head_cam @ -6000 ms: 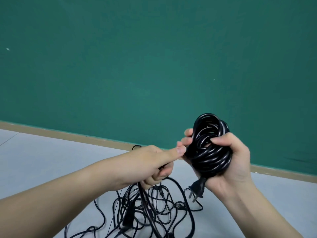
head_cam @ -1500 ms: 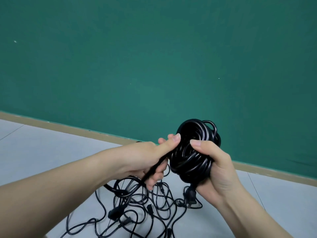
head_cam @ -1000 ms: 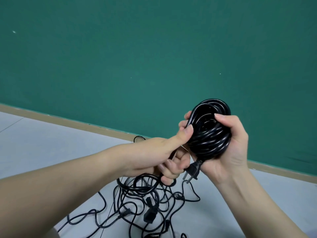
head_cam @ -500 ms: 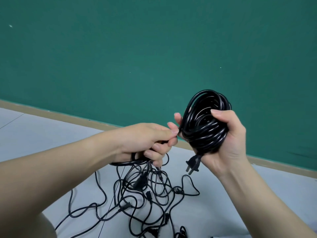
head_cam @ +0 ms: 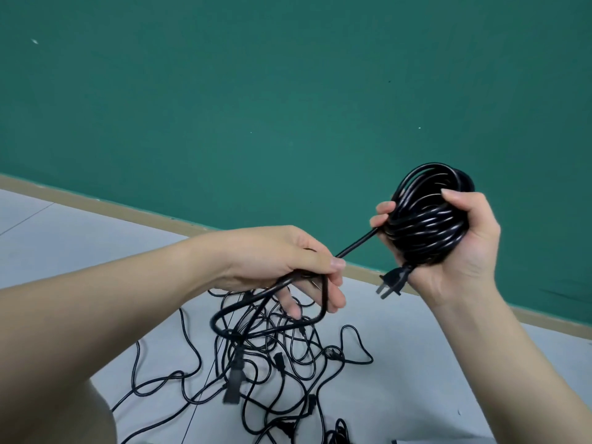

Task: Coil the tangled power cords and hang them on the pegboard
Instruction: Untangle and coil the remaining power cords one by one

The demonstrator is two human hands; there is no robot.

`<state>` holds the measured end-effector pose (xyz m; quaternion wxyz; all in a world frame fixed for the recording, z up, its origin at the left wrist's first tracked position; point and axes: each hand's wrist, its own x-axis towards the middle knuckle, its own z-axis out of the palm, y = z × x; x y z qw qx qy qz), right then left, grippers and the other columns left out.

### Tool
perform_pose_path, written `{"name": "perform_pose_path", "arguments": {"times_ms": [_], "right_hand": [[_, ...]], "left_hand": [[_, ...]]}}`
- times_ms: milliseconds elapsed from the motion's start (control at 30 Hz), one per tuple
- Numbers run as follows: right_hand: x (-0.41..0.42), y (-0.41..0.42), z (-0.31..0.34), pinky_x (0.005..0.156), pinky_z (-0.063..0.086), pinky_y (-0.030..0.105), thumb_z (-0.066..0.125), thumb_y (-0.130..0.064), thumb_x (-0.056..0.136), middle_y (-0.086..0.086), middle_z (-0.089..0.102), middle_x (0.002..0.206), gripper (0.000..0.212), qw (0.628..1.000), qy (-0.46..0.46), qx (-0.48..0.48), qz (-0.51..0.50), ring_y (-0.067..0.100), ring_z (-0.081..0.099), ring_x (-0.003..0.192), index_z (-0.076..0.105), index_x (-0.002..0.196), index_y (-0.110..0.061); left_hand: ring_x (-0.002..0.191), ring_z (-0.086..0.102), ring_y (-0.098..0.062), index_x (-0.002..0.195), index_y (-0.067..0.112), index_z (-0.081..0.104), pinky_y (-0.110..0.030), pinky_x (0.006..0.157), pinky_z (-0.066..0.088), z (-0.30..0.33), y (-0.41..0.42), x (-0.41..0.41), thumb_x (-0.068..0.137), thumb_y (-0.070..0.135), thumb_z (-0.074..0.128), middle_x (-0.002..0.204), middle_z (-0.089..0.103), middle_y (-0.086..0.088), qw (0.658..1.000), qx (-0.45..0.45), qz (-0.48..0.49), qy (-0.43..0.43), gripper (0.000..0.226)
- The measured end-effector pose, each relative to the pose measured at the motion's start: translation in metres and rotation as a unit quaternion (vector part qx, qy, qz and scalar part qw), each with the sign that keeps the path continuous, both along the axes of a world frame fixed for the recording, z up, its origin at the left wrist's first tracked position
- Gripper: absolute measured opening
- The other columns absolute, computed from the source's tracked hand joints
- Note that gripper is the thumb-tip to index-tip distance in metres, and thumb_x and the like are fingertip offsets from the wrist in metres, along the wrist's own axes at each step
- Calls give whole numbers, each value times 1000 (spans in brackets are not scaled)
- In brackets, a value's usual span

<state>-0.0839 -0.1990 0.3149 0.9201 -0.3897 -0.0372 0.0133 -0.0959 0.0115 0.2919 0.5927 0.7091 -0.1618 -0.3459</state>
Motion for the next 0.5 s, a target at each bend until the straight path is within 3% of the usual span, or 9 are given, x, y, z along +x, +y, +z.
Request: {"name": "perform_pose_path", "arguments": {"times_ms": [33, 100, 167, 233, 367, 433, 500], "right_hand": [[1, -3, 0, 71, 52, 43, 52, -19, 90, 12, 53, 88, 13, 1000, -2, -3, -7, 33, 56, 77, 54, 94, -7], [4, -7, -1, 71, 52, 43, 52, -19, 90, 12, 53, 86, 11, 1000, -3, -13, -22, 33, 56, 76, 53, 92, -8], [7, -12, -1, 73, 52, 44, 53, -18, 90, 12, 52, 85, 11, 999, -4, -21, -39, 34, 56, 76, 52, 93, -8], [10, -17, 0, 74, 52, 45, 53, -18, 90, 12, 52, 85, 11, 998, -4, -24, -51, 34, 56, 77, 51, 93, -8], [14, -19, -1, 75, 52, 44, 54, -17, 91, 11, 53, 82, 9, 998, 2, -24, -62, 33, 57, 74, 50, 90, -9], [17, -20, -3, 74, 52, 44, 53, -17, 92, 11, 53, 82, 10, 997, 5, -27, -66, 33, 57, 74, 50, 89, -9], [20, -24, -4, 75, 53, 45, 55, -17, 91, 12, 52, 84, 10, 997, 9, -33, -74, 33, 57, 76, 49, 91, -9]], "left_hand": [[93, 77, -23, 97, 9, 64, -28, 57, 60, 2, 2, 0, 107, 35, 50, 101, 79, -13, 1000, 11, 6, -2, 30], [79, 75, -20, 100, 7, 68, -26, 50, 55, 5, 6, 1, 107, 44, 45, 100, 79, -10, 998, 48, 29, -38, 43], [59, 61, -15, 94, 8, 73, -27, 53, 49, 4, 12, 3, 107, 50, 39, 86, 79, -6, 986, 102, 57, -120, 55], [53, 49, -16, 84, 11, 74, -29, 62, 45, 1, 16, 5, 107, 54, 34, 71, 74, -3, 969, 132, 90, -187, 63], [59, 63, -18, 89, 5, 72, -30, 67, 50, -7, 17, 10, 108, 52, 34, 67, 70, -4, 969, 86, 143, -181, 63], [53, 44, -14, 89, 7, 71, -28, 60, 40, -10, 19, 13, 107, 51, 38, 57, 50, 4, 970, 73, 148, -178, 58], [56, 21, -14, 85, 15, 66, -29, 58, 21, -9, 25, 14, 107, 48, 43, 63, 27, 7, 977, 20, 155, -143, 46]]}}
